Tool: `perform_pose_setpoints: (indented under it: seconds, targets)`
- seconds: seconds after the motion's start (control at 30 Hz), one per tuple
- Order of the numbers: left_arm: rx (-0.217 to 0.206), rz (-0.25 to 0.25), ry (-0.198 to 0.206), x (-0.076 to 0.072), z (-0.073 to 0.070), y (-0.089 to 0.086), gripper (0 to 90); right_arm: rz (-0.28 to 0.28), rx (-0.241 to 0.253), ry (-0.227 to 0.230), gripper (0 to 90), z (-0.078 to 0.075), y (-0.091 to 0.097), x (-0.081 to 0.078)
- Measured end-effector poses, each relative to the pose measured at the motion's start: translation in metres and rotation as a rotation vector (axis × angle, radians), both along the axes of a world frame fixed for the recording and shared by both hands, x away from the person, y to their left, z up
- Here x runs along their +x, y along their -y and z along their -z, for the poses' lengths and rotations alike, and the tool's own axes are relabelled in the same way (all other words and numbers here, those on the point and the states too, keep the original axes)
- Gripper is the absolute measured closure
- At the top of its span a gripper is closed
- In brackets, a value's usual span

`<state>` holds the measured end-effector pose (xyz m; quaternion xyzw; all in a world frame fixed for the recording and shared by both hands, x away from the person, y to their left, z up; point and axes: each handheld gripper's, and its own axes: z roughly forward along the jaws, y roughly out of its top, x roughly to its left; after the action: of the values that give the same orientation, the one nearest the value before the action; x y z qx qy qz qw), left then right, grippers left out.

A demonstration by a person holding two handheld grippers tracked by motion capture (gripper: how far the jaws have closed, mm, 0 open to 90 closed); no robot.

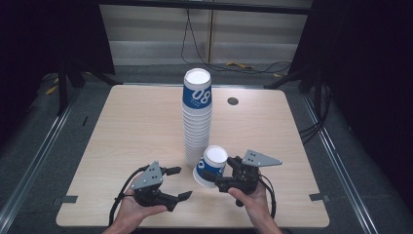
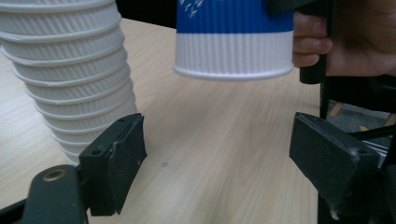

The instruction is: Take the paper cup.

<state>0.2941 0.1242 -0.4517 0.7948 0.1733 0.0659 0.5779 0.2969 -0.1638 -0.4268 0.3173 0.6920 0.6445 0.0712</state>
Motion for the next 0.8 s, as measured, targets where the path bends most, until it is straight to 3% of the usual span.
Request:
perform_pose_setpoints:
  seconds: [0.27,0.3,0.8]
  targets:
    - [-0.036,-0.001,-0.034,-0.003,0.005,0.003,15.7,-0.043,0.026,-0.014,25.1,0.011,-0.008,-0.003]
    - [-0.021,0.016,-0.044,-0.002,0.006,0.002,15.8,-0.049,0.032,-0.019,25.1,0.011,-0.009,-0.003]
    - [-0.044,0.036,-0.067,-0.004,0.009,0.005,15.9,-0.092,0.061,-0.038,25.1,0.017,-0.023,-0.005]
